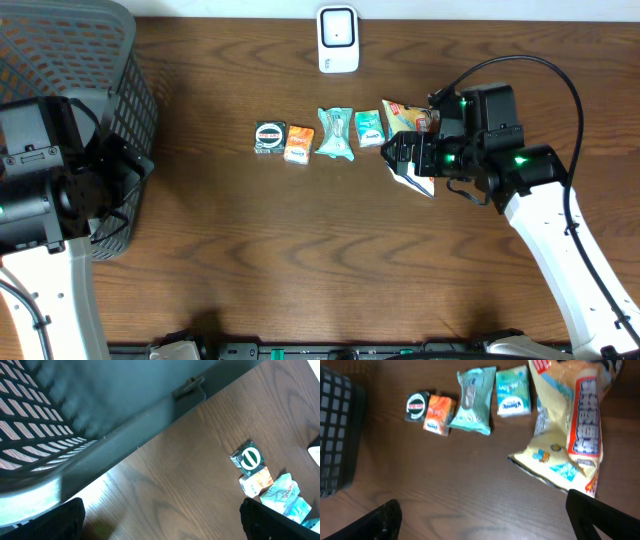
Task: Scan the item barcode
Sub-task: 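Move the right gripper over the yellow chip bag, then lower the right gripper and grasp the yellow chip bag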
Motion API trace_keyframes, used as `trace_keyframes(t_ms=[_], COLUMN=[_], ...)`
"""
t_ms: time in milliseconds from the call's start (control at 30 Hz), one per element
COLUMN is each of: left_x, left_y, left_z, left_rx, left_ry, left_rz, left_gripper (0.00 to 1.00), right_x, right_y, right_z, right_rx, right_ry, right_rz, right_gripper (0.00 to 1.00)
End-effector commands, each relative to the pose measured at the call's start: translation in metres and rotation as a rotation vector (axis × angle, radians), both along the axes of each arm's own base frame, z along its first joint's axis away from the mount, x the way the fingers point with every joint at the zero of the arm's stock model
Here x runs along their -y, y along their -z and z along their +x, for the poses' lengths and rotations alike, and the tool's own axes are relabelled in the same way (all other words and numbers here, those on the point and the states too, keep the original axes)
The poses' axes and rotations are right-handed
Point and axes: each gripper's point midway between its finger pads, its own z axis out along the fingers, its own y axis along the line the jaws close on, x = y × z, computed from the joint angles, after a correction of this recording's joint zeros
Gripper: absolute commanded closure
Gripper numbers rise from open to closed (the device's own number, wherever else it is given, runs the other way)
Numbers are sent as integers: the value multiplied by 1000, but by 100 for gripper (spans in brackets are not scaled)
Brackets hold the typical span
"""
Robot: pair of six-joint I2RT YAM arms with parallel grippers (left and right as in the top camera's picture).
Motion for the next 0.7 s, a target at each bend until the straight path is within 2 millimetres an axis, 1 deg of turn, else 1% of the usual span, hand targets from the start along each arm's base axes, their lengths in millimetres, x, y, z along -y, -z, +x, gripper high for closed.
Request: trace_keyframes(t_ms=[0, 133, 233, 267, 467, 567, 667], left_x=[-2, -2, -2, -2, -2, -2, -2], left_y=[-4, -4, -4, -4, -4, -4, -4], left_z=[-1, -1, -1, -1, -1, -1, -1], left_rx=[11, 11, 11, 11, 11, 11, 11], left_ry=[-13, -13, -13, -13, -13, -13, -13], left_rz=[6, 6, 6, 6, 6, 6, 6], left_gripper=[2, 2, 2, 2, 2, 3, 2], right_x=[-3, -4, 5, 11, 29, 33, 32], right_y=[1, -3, 0, 1, 4, 4, 6], right_z=[1, 7, 10, 13, 20, 22, 22], right_rx=[6, 34, 42, 49, 72, 80, 73], right_ry=[1, 3, 38, 62, 129, 144, 142], right_rz=[6, 9, -35, -66, -151, -170, -172], right_gripper=[1, 1, 1, 1, 1, 1, 1])
